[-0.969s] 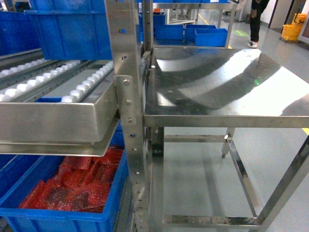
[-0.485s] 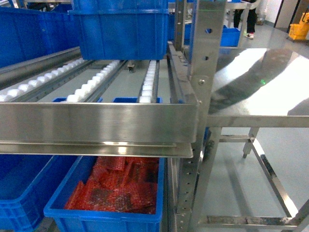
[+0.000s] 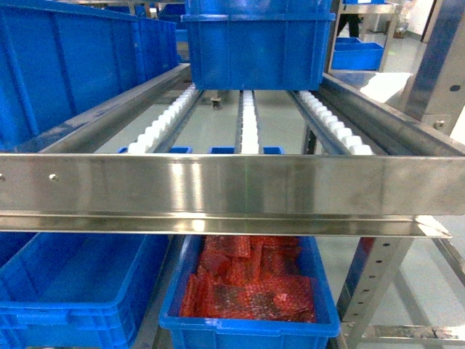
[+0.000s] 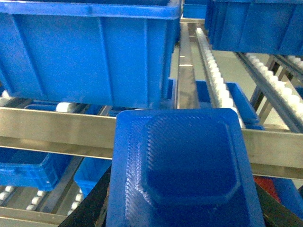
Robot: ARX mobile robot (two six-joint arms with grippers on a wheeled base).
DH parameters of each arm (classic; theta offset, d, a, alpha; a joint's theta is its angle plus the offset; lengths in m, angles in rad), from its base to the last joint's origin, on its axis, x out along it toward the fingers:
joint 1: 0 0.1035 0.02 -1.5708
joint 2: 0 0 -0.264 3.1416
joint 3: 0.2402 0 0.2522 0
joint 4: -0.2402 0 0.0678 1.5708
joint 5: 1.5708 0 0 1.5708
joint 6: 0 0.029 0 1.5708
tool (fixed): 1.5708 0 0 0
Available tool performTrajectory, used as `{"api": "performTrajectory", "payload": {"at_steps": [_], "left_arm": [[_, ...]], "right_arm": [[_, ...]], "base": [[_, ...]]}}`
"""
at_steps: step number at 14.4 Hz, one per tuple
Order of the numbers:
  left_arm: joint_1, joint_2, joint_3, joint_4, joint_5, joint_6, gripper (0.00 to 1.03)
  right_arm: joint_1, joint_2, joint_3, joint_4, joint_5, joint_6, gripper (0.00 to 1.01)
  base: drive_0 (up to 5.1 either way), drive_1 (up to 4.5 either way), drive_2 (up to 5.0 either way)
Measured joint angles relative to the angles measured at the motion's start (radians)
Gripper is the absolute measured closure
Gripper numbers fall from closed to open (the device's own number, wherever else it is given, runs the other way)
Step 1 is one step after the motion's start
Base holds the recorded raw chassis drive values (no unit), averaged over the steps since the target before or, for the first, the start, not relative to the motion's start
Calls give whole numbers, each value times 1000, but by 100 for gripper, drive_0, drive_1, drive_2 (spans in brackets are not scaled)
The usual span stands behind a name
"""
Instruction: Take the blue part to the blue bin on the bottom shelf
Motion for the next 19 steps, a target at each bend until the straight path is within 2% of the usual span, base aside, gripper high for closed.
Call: {"api": "performTrajectory", "payload": {"at_steps": [5,19], "left_arm": [[0,0,0,0,-1,0,60],[1,-2,0,0,-3,0,60]], "right_arm": [[0,0,0,0,1,0,3],[0,0,0,0,-1,0,3]], "base": [[-500,241,241],[-3,-3,-3]]}}
